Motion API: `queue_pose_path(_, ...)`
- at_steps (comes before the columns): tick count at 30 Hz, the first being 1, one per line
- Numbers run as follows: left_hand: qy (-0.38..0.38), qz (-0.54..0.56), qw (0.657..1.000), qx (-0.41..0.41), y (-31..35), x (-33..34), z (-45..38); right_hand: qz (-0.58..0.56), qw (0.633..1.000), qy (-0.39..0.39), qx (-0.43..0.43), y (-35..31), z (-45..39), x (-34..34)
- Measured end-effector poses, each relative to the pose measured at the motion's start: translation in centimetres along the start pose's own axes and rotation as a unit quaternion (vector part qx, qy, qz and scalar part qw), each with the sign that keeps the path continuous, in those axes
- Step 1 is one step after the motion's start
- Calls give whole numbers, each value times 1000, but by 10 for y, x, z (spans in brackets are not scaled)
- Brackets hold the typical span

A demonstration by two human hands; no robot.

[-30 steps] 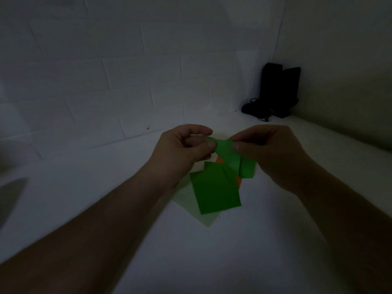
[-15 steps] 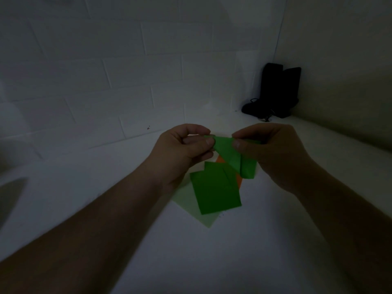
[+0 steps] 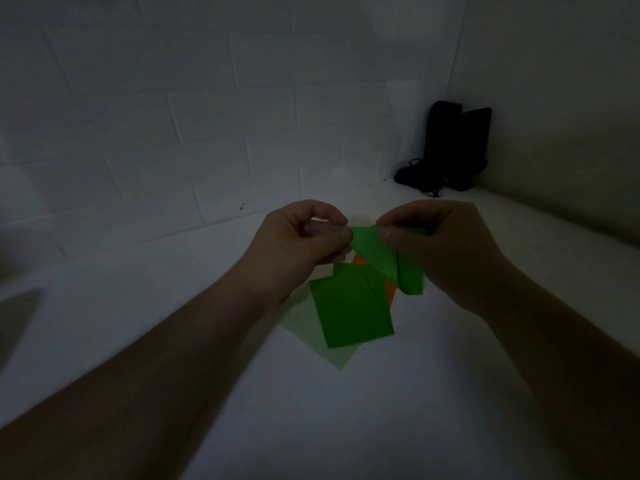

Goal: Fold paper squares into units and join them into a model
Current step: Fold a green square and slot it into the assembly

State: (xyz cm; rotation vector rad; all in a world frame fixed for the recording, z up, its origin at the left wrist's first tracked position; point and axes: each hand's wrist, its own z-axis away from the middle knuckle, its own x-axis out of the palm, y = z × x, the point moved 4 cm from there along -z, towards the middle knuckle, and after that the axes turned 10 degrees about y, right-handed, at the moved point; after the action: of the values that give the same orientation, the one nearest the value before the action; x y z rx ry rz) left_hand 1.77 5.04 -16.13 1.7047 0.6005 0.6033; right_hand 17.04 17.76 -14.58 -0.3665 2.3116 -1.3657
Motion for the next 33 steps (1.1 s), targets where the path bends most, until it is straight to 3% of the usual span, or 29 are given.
queue_pose_path(5,-14,-77,996,44,0,1,3,-7,1000,-18,11,1,0,1)
queue_pose_path(21,-26,-127,987,99,1,-2,1,31,999,-27,-18,0,0,2)
queue_pose_path(33,-30,-128,988,79,-2,0,2,70,995,-42,-51,-3,4,6)
